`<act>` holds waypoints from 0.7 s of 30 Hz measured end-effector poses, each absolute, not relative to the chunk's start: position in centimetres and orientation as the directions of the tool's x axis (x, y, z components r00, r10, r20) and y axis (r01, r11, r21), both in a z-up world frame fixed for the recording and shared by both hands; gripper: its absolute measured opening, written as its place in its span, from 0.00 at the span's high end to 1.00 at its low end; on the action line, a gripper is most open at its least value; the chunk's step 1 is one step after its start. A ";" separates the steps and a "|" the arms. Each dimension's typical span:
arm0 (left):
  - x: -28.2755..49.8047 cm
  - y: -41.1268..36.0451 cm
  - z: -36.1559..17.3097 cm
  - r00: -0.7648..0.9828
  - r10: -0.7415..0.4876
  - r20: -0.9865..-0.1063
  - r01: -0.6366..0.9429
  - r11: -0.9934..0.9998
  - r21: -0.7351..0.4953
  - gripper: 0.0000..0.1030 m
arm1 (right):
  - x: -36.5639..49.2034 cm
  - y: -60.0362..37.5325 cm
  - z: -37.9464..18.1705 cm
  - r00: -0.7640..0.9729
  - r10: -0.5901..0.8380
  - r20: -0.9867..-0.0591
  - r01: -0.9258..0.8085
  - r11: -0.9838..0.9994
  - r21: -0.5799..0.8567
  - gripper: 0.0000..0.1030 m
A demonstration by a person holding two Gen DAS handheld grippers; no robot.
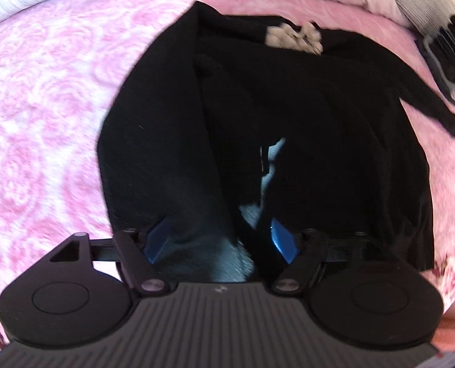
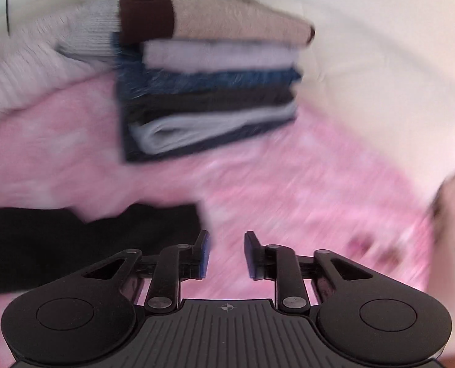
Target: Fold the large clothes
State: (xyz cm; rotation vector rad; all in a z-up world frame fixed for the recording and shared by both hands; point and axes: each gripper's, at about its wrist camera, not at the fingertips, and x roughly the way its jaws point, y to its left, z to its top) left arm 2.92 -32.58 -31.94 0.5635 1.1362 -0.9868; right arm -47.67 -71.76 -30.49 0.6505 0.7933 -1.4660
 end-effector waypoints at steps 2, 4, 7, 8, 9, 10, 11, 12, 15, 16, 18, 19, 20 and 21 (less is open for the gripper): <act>1.7 -32.6 -32.6 0.087 -0.346 -0.934 0.883 0.461 -0.088 0.31 | -47.1 -67.7 -32.3 0.001 -0.536 -0.844 0.998 0.052 -0.032 0.74; 0.5 -32.6 -33.8 0.093 -0.322 -0.942 0.899 0.434 -0.060 0.31 | -46.6 -63.3 -34.2 0.053 -0.458 -0.887 0.997 0.072 0.023 0.74; -0.4 -32.8 -35.9 0.169 -0.265 -0.949 0.917 0.396 0.053 0.44 | -45.7 -57.1 -36.4 0.113 -0.337 -0.935 0.993 0.077 0.092 0.74; 0.0 -32.7 -36.3 0.171 -0.261 -0.950 0.912 0.408 0.052 0.49 | -45.3 -55.3 -36.6 0.129 -0.314 -0.940 0.991 0.082 0.109 0.74; 0.6 -32.6 -36.4 0.159 -0.270 -0.950 0.900 0.435 0.027 0.49 | -44.9 -53.7 -36.5 0.134 -0.320 -0.938 0.990 0.089 0.112 0.73; 1.5 -32.4 -36.3 0.138 -0.290 -0.947 0.882 0.471 -0.016 0.49 | -44.6 -52.5 -36.2 0.137 -0.327 -0.935 0.989 0.096 0.111 0.73; 2.4 -32.3 -36.0 0.116 -0.315 -0.942 0.862 0.503 -0.061 0.44 | -44.0 -51.7 -36.0 0.145 -0.320 -0.936 0.988 0.101 0.119 0.73; 3.2 -32.2 -35.8 0.102 -0.337 -0.936 0.843 0.529 -0.098 0.41 | -43.3 -51.3 -35.8 0.155 -0.311 -0.938 0.987 0.100 0.130 0.73; 4.8 -33.0 -35.9 0.101 -0.367 -0.925 0.816 0.562 -0.134 0.45 | -42.4 -50.5 -35.7 0.161 -0.305 -0.939 0.986 0.087 0.141 0.73; 5.1 -33.6 -36.3 0.105 -0.359 -0.928 0.823 0.555 -0.122 0.50 | -42.0 -50.1 -35.4 0.152 -0.306 -0.940 0.987 0.088 0.131 0.73; 5.8 -34.2 -36.8 0.091 -0.345 -0.934 0.838 0.534 -0.115 0.87 | -41.6 -49.8 -35.0 0.137 -0.328 -0.935 0.989 0.093 0.113 0.73; 6.4 -34.3 -36.8 0.090 -0.341 -0.936 0.840 0.531 -0.113 0.93 | -41.4 -49.6 -34.8 0.136 -0.339 -0.931 0.990 0.093 0.110 0.73; 7.0 -33.9 -36.5 0.073 -0.354 -0.932 0.839 0.528 -0.135 0.95 | -41.3 -49.5 -34.6 0.131 -0.348 -0.928 0.990 0.090 0.106 0.73; 8.0 -33.4 -35.9 0.049 -0.376 -0.925 0.834 0.526 -0.169 0.95 | -41.3 -49.5 -34.4 0.122 -0.355 -0.927 0.992 0.085 0.098 0.73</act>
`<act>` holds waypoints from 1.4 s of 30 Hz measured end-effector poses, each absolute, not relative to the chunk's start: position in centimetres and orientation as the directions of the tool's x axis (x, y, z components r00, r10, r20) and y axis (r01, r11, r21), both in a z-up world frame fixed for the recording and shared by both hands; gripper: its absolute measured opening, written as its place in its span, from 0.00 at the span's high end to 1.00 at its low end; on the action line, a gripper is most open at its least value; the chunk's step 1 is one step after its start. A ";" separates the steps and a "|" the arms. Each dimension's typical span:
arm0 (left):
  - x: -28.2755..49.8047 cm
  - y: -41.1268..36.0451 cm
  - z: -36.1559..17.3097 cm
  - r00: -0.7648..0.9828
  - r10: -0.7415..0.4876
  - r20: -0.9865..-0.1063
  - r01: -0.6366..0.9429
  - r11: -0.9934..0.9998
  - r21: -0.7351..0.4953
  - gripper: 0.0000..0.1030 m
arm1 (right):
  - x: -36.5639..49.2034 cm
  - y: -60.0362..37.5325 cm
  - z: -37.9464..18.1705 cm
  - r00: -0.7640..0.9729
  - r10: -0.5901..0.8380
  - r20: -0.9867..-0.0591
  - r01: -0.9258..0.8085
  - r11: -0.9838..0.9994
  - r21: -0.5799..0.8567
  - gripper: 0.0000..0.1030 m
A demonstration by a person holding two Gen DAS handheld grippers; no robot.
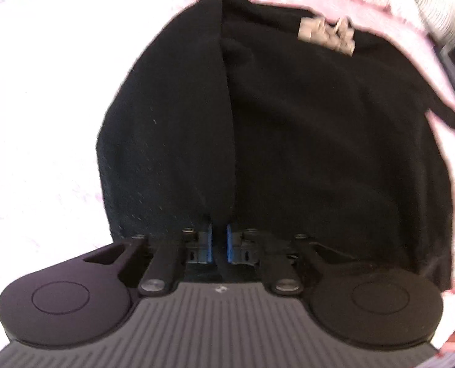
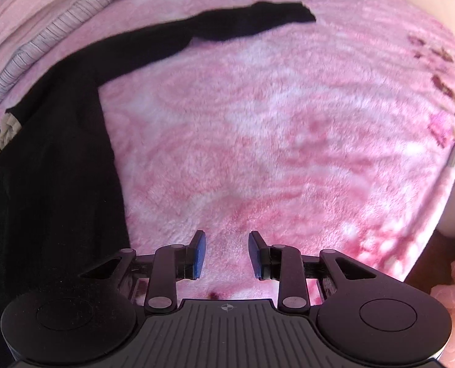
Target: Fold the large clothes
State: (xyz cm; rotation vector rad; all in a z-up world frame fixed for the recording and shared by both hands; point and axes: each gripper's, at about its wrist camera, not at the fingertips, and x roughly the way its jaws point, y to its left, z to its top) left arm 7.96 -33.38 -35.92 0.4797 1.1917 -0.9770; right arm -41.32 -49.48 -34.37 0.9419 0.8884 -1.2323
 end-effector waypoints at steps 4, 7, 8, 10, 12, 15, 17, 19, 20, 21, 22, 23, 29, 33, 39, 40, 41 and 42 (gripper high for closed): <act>12.8 -32.0 -32.1 0.026 -0.441 -0.897 0.879 0.438 -0.190 0.93 | -41.1 -48.6 -32.9 0.106 -0.376 -0.920 0.994 0.076 0.084 0.73; 18.1 -32.0 -28.7 -0.021 -0.483 -0.875 0.918 0.338 -0.208 0.94 | -40.6 -47.7 -31.9 0.118 -0.398 -0.910 0.992 0.084 0.091 0.73; 19.9 -32.1 -27.8 -0.035 -0.475 -0.879 0.921 0.325 -0.212 0.94 | -40.2 -47.4 -31.9 0.119 -0.400 -0.909 0.992 0.086 0.092 0.73; 23.1 -32.0 -26.6 0.003 -0.471 -0.882 0.913 0.361 -0.190 0.96 | -39.5 -46.9 -32.2 0.122 -0.392 -0.912 0.992 0.081 0.098 0.73; 25.2 -31.7 -26.8 -0.052 -0.469 -0.881 0.887 0.384 -0.257 0.96 | -38.5 -46.1 -32.5 0.134 -0.376 -0.917 0.990 0.081 0.111 0.73; 24.6 -31.4 -27.7 0.014 -0.435 -0.900 0.911 0.377 -0.168 0.96 | -37.2 -45.1 -32.6 0.153 -0.362 -0.920 0.987 0.106 0.122 0.73; 24.7 -31.8 -28.3 0.041 -0.404 -0.914 0.930 0.351 -0.114 0.96 | -36.5 -44.6 -32.4 0.153 -0.354 -0.923 0.985 0.136 0.111 0.73; 27.4 -32.3 -27.6 0.099 -0.404 -0.909 0.937 0.345 -0.052 0.96 | -36.2 -44.4 -32.1 0.140 -0.362 -0.922 0.984 0.158 0.088 0.73; 28.4 -32.6 -27.1 0.159 -0.420 -0.894 0.931 0.366 -0.006 0.95 | -36.1 -44.3 -31.9 0.140 -0.365 -0.920 0.983 0.166 0.084 0.73; 30.3 -32.7 -26.1 0.226 -0.434 -0.872 0.909 0.415 0.030 0.92 | -36.1 -44.3 -31.8 0.145 -0.365 -0.920 0.981 0.171 0.087 0.73; 32.4 -32.3 -24.9 0.304 -0.435 -0.848 0.869 0.491 0.059 0.90 | -36.0 -44.3 -31.8 0.151 -0.361 -0.920 0.980 0.174 0.093 0.73; 34.5 -31.9 -24.2 0.373 -0.423 -0.826 0.824 0.561 0.085 0.87 | -36.0 -44.4 -31.7 0.158 -0.355 -0.921 0.979 0.177 0.099 0.73; 38.8 -26.2 -24.7 0.531 -0.227 -0.816 0.565 0.813 0.141 0.74 | -36.6 -44.7 -33.2 0.259 -0.294 -0.920 0.964 0.136 0.228 0.67; 30.1 -23.6 -27.6 0.330 -0.280 -0.901 0.662 0.750 0.009 0.64 | -36.5 -43.9 -34.6 0.391 -0.234 -0.890 0.920 0.091 0.380 0.60; 13.2 -25.2 -32.5 -0.132 -0.473 -0.871 0.635 0.635 -0.440 0.29 | -35.1 -42.5 -37.3 0.558 -0.150 -0.817 0.829 0.052 0.557 0.59; 11.3 -26.1 -33.4 -0.177 -0.490 -0.853 0.607 0.628 -0.487 0.27 | -34.9 -42.5 -37.8 0.575 -0.148 -0.805 0.816 0.030 0.577 0.59; 9.9 -26.9 -34.2 -0.185 -0.495 -0.849 0.600 0.627 -0.497 0.26 | -34.8 -42.6 -38.3 0.601 -0.156 -0.784 0.793 -0.001 0.609 0.59; 8.9 -27.9 -35.1 -0.171 -0.486 -0.857 0.597 0.641 -0.482 0.26 | -34.7 -42.6 -38.8 0.620 -0.169 -0.766 0.774 -0.029 0.633 0.59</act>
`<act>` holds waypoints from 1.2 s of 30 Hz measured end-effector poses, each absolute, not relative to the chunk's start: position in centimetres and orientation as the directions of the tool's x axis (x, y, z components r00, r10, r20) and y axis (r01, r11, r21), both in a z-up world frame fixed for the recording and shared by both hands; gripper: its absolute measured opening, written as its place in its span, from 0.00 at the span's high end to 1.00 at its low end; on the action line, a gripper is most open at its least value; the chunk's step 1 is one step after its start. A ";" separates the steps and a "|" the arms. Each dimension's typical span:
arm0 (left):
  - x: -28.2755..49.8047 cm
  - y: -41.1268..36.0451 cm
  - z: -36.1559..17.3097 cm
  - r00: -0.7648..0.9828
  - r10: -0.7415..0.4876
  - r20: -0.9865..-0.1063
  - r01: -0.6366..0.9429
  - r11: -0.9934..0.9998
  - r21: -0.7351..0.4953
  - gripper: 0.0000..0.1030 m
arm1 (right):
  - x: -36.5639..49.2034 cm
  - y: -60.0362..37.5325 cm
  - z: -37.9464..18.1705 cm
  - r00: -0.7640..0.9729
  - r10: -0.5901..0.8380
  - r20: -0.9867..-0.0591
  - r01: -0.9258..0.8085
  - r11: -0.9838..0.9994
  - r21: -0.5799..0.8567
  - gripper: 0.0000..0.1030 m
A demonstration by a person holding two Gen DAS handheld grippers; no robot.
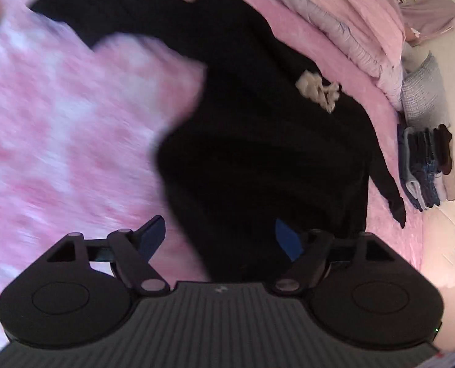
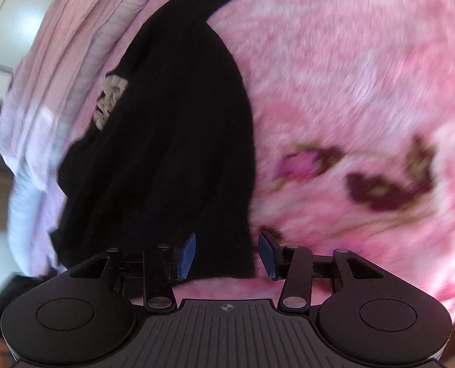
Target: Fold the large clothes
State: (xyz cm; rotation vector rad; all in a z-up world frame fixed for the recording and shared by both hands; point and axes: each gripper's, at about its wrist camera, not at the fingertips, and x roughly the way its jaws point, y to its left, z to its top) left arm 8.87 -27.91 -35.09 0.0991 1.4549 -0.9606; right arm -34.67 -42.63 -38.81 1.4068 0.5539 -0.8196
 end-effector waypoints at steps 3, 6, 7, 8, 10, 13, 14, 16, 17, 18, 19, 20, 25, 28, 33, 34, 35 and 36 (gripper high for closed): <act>7.8 -29.6 -37.4 -0.154 -0.457 -0.876 0.577 0.678 -0.455 0.28 | -33.7 -43.0 -40.2 0.606 -0.174 -0.776 0.778 -0.072 0.624 0.81; 7.5 -29.4 -38.7 -0.110 -0.393 -0.913 0.579 0.721 -0.380 0.79 | -33.4 -43.7 -39.4 0.596 -0.124 -0.793 0.800 0.009 0.599 0.94; 7.4 -28.8 -38.6 -0.093 -0.379 -0.921 0.588 0.725 -0.358 0.90 | -33.8 -43.9 -38.4 0.594 -0.122 -0.795 0.804 0.053 0.593 0.95; 7.7 -27.6 -38.4 -0.090 -0.378 -0.921 0.595 0.722 -0.354 0.96 | -34.5 -44.0 -37.4 0.597 -0.115 -0.794 0.802 0.076 0.593 0.95; 8.1 -25.2 -37.8 -0.121 -0.416 -0.901 0.563 0.719 -0.407 0.96 | -36.5 -44.5 -35.2 0.594 -0.110 -0.797 0.804 0.124 0.582 0.95; 6.7 -21.4 -36.6 -0.199 -0.467 -0.862 0.527 0.691 -0.495 0.96 | -39.5 -45.2 -32.4 0.555 -0.107 -0.825 0.825 0.201 0.529 0.95; 5.7 -20.4 -36.3 -0.221 -0.470 -0.854 0.534 0.675 -0.510 0.96 | -40.1 -45.4 -32.1 0.529 -0.103 -0.842 0.836 0.231 0.498 0.95; 3.3 -18.7 -36.6 -0.245 -0.458 -0.855 0.542 0.666 -0.512 0.96 | -40.2 -45.0 -32.8 0.490 -0.082 -0.868 0.852 0.256 0.456 0.95; 2.4 -18.1 -37.2 -0.255 -0.442 -0.860 0.537 0.675 -0.506 0.97 | -40.0 -44.8 -33.9 0.461 -0.056 -0.886 0.862 0.265 0.432 0.95; 1.6 -17.7 -38.1 -0.254 -0.410 -0.876 0.538 0.693 -0.480 0.97 | -39.5 -44.5 -34.8 0.421 -0.028 -0.907 0.873 0.284 0.397 0.94; 0.8 -17.4 -39.3 -0.240 -0.370 -0.898 0.546 0.713 -0.440 0.97 | -38.9 -44.4 -35.9 0.354 -0.004 -0.935 0.893 0.298 0.337 0.93; 0.3 -17.2 -40.2 -0.225 -0.328 -0.918 0.566 0.722 -0.397 0.93 | -38.2 -44.4 -36.8 0.256 0.024 -0.966 0.915 0.316 0.250 0.91; 2.4 -17.0 -37.9 -0.176 -0.340 -0.924 0.618 0.692 -0.373 0.83 | -36.7 -44.6 -34.5 0.140 -0.071 -0.988 0.914 0.394 0.101 0.56; 5.5 -17.1 -35.5 -0.050 -0.348 -0.936 0.698 0.658 -0.282 0.74 | -35.8 -45.8 -33.0 0.132 -0.161 -0.978 0.915 0.399 0.058 0.56; 10.1 -22.8 -34.5 0.305 -0.334 -0.892 0.873 0.472 0.121 0.58 | -33.8 -48.0 -31.9 0.125 -0.233 -0.965 0.943 0.330 0.043 0.56; 10.8 -24.5 -35.0 0.364 -0.342 -0.866 0.887 0.412 0.210 0.55 | -33.3 -48.2 -31.7 0.126 -0.239 -0.963 0.946 0.320 0.044 0.56; 11.9 -25.5 -35.8 0.401 -0.350 -0.847 0.893 0.357 0.275 0.50 | -32.3 -48.7 -31.9 0.124 -0.240 -0.963 0.948 0.315 0.043 0.56; 12.7 -27.0 -36.5 0.427 -0.358 -0.831 0.894 0.305 0.328 0.48 | -31.4 -48.6 -31.9 0.118 -0.240 -0.964 0.950 0.311 0.039 0.56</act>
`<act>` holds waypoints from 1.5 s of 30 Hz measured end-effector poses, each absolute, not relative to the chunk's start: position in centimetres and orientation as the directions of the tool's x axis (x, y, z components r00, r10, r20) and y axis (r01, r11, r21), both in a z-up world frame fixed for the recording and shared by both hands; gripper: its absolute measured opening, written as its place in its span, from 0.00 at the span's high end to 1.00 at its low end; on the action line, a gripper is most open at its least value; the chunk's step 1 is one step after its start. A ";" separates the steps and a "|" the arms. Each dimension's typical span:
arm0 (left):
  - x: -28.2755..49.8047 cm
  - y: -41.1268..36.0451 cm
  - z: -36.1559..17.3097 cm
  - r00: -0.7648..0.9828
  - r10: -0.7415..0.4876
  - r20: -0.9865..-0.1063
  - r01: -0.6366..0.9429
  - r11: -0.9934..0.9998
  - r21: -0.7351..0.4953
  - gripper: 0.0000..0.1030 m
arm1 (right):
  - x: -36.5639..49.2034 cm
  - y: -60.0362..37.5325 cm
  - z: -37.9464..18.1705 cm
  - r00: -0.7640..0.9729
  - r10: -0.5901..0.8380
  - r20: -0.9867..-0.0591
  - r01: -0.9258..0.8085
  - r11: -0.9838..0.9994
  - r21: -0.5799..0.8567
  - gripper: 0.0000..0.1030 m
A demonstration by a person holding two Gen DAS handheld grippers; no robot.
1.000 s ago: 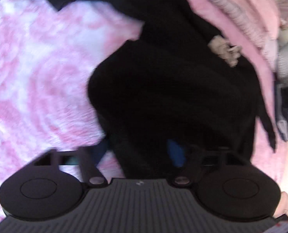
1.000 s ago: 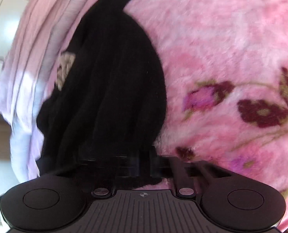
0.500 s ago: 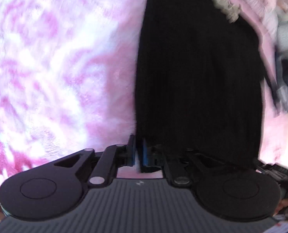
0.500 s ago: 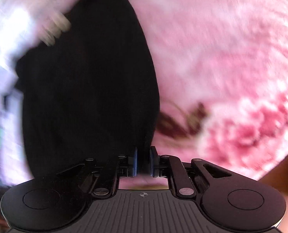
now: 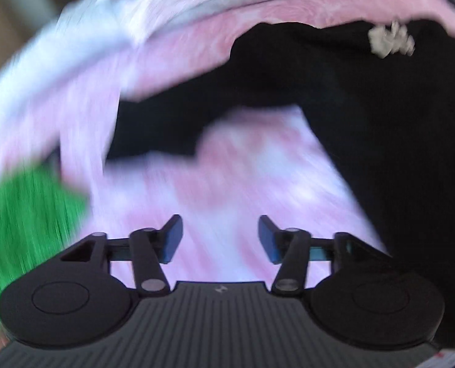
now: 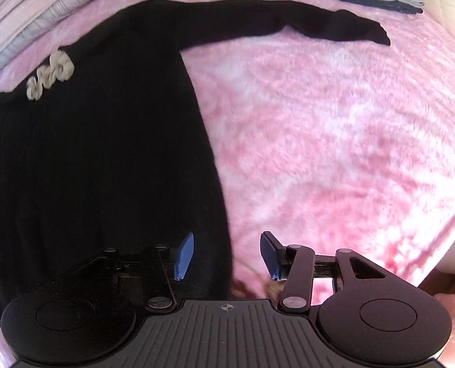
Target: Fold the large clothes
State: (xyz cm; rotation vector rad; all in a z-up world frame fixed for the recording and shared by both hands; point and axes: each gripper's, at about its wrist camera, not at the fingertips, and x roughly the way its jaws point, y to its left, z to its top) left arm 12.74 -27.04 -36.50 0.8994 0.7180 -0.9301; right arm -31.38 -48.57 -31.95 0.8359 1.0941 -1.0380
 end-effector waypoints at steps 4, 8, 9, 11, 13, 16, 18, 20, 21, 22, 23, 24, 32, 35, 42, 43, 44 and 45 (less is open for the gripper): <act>16.8 -31.9 -40.2 0.477 -0.348 -0.807 0.879 0.185 0.439 0.48 | -30.1 -48.5 -33.0 0.084 -0.239 -0.967 0.954 0.301 0.009 0.56; 19.4 -32.5 -40.8 0.412 -0.352 -0.841 0.911 0.136 0.389 0.96 | -29.4 -47.6 -32.9 0.064 -0.243 -0.968 0.965 0.264 -0.002 0.56; 20.1 -32.0 -40.1 0.407 -0.359 -0.840 0.913 0.173 0.368 0.96 | -29.4 -47.4 -32.6 0.065 -0.248 -0.967 0.966 0.258 -0.001 0.56; 21.9 -29.9 -37.1 0.393 -0.412 -0.822 0.910 0.304 0.283 0.97 | -28.9 -47.3 -32.3 0.068 -0.258 -0.964 0.966 0.257 -0.001 0.56; 24.7 -26.5 -33.6 0.411 -0.443 -0.796 0.859 0.480 0.176 0.97 | -28.3 -47.4 -32.1 0.064 -0.275 -0.959 0.967 0.255 -0.009 0.56; 30.2 -19.7 -29.7 0.502 -0.403 -0.765 0.663 0.748 0.041 0.98 | -27.9 -47.8 -31.9 0.066 -0.295 -0.953 0.969 0.246 -0.009 0.56; 33.3 -16.1 -29.4 0.544 -0.329 -0.772 0.544 0.838 0.026 0.97 | -27.6 -48.0 -32.0 0.082 -0.300 -0.950 0.968 0.252 0.003 0.56; 35.5 -14.1 -31.0 0.549 -0.224 -0.805 0.467 0.881 0.073 0.97 | -27.3 -48.2 -32.1 0.091 -0.302 -0.949 0.961 0.275 0.005 0.56; 36.3 -13.5 -32.4 0.539 -0.165 -0.826 0.438 0.893 0.108 0.99 | -27.2 -48.4 -32.2 0.096 -0.301 -0.949 0.957 0.290 0.005 0.56; 36.9 -13.2 -33.9 0.538 -0.091 -0.838 0.408 0.898 0.165 0.99 | -27.2 -48.7 -32.3 0.101 -0.298 -0.949 0.952 0.307 0.005 0.56; 37.1 -13.0 -35.2 0.534 -0.029 -0.845 0.401 0.889 0.223 0.99 | -27.2 -49.0 -32.4 0.106 -0.296 -0.949 0.946 0.324 0.004 0.56; 37.0 -13.1 -36.1 0.541 -0.008 -0.841 0.411 0.874 0.257 0.96 | -27.3 -49.3 -32.4 0.109 -0.302 -0.947 0.940 0.340 0.000 0.56; 27.2 -19.3 -31.8 0.609 -0.168 -0.775 0.470 0.864 0.182 0.70 | -25.0 -54.4 -32.2 0.292 -0.402 -0.868 0.798 0.603 -0.011 0.56; 19.9 -25.8 -33.4 0.415 -0.375 -0.829 0.720 0.693 0.047 0.70 | -21.2 -56.8 -33.3 0.397 -0.360 -0.844 0.678 0.735 0.005 0.56; 7.0 -42.4 -41.5 0.053 -0.534 -0.844 0.964 0.249 -0.097 0.74 | -11.9 -61.5 -38.6 0.518 -0.149 -0.842 0.410 0.908 0.091 0.67; 6.4 -44.2 -42.6 0.027 -0.517 -0.856 0.972 0.213 -0.098 0.74 | -10.7 -62.3 -39.4 0.520 -0.112 -0.847 0.379 0.918 0.112 0.68; 5.7 -45.8 -43.6 0.022 -0.508 -0.861 0.979 0.186 -0.085 0.75 | -9.4 -63.1 -40.3 0.523 -0.083 -0.848 0.347 0.930 0.123 0.69; 5.2 -47.2 -44.2 0.028 -0.503 -0.864 0.986 0.158 -0.060 0.75 | -8.2 -64.0 -40.9 0.531 -0.075 -0.844 0.319 0.941 0.117 0.70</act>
